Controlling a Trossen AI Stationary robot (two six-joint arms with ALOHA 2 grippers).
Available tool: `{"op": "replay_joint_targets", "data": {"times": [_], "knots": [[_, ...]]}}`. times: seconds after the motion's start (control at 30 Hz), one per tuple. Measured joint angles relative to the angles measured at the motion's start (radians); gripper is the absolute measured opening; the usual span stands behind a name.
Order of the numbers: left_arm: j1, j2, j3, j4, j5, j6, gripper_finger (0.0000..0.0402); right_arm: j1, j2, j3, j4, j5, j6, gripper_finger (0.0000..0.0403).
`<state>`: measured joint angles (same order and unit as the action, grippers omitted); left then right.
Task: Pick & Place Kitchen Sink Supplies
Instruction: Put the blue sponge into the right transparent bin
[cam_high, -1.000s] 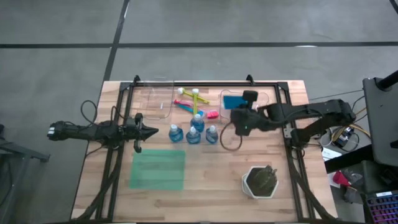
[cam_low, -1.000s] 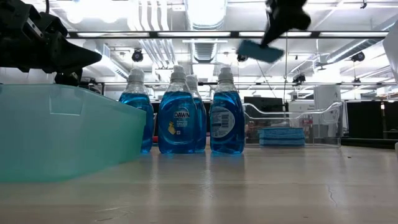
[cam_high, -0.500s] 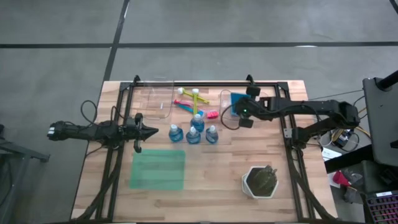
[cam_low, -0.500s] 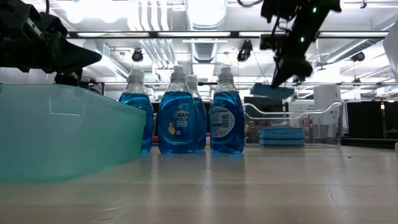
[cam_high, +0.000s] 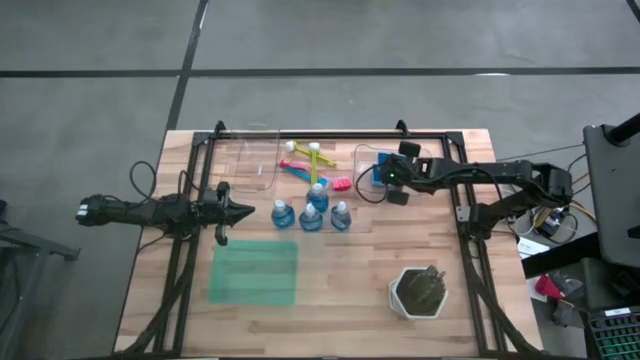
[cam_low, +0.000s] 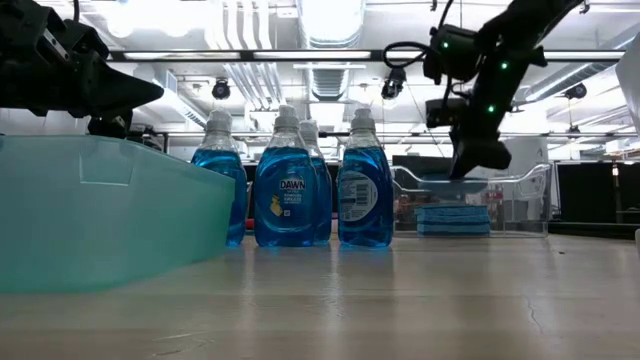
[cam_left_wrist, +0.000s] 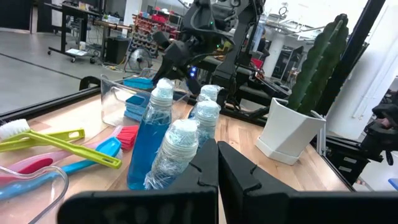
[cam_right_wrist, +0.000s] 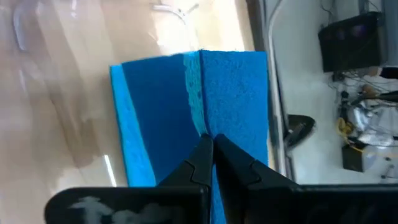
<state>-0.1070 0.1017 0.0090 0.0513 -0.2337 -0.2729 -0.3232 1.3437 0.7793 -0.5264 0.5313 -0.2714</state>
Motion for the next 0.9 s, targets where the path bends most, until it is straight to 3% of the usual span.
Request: {"op": "replay_joint_targets", "data": {"times": [0.9], "knots": [[0.000,0.000,0.000,0.000,0.000,0.000,0.0000,-0.003,0.000,-0.119,0.175,-0.048,0.001,0.0008]]}}
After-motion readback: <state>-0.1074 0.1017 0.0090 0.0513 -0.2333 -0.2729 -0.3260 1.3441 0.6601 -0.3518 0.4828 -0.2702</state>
